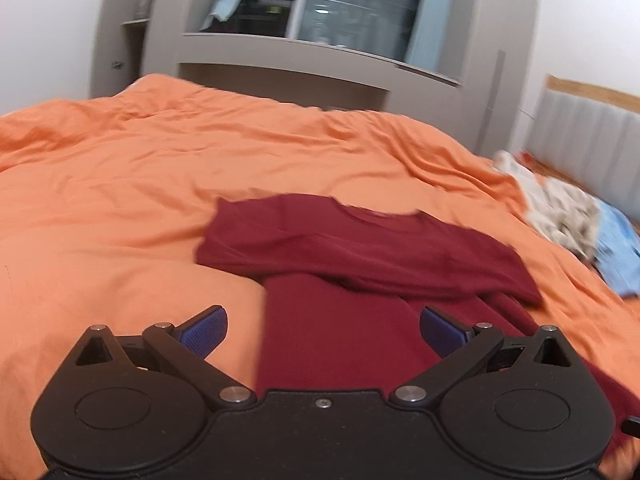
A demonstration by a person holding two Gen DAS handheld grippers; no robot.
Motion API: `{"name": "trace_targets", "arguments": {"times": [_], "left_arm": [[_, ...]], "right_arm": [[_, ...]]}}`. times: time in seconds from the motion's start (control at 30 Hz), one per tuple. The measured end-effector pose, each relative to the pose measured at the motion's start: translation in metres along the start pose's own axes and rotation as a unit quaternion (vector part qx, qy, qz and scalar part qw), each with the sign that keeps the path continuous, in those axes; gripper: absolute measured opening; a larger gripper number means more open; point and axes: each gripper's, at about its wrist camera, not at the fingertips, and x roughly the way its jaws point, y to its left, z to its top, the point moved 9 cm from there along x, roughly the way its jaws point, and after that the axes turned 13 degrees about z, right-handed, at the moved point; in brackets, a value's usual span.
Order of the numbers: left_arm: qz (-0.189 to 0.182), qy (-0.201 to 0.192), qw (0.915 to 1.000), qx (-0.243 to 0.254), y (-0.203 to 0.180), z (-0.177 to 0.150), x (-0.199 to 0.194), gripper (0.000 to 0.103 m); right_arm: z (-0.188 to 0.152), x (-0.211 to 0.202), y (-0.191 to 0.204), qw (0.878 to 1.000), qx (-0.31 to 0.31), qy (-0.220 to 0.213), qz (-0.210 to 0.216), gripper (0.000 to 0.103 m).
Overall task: Fold small clothes
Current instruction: 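Grasp the red sweater edge with the right tool while the left tool grasps it too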
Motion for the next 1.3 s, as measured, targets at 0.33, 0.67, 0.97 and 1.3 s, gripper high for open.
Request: {"name": "trace_targets", "arguments": {"times": [0.33, 0.67, 0.97, 1.3], "left_arm": [[-0.048, -0.017, 0.9944, 0.093, -0.037, -0.033, -0.059, 0.102], [-0.075, -0.017, 0.9851, 0.154, -0.051, -0.068, -0.078, 0.102], [-0.056, -0.016, 0.9731, 0.223, -0.070, -0.097, -0.071, 0.102], [0.023, -0.027, 0.9747, 0.220, -0.061, -0.072, -0.046, 0.088]], "right_arm": [[-0.012, 0.022, 0.026, 0.993, -0.086, 0.065, -0.043, 0.103], [0.007, 0.043, 0.038, 0.990, -0.139, 0.022, -0.018, 0.059], [0.036, 0.032, 0.023, 0.997, 0.011, -0.041, 0.057, 0.012], [0.049, 0.016, -0.009, 0.994, 0.064, -0.071, 0.051, 0.010]]}}
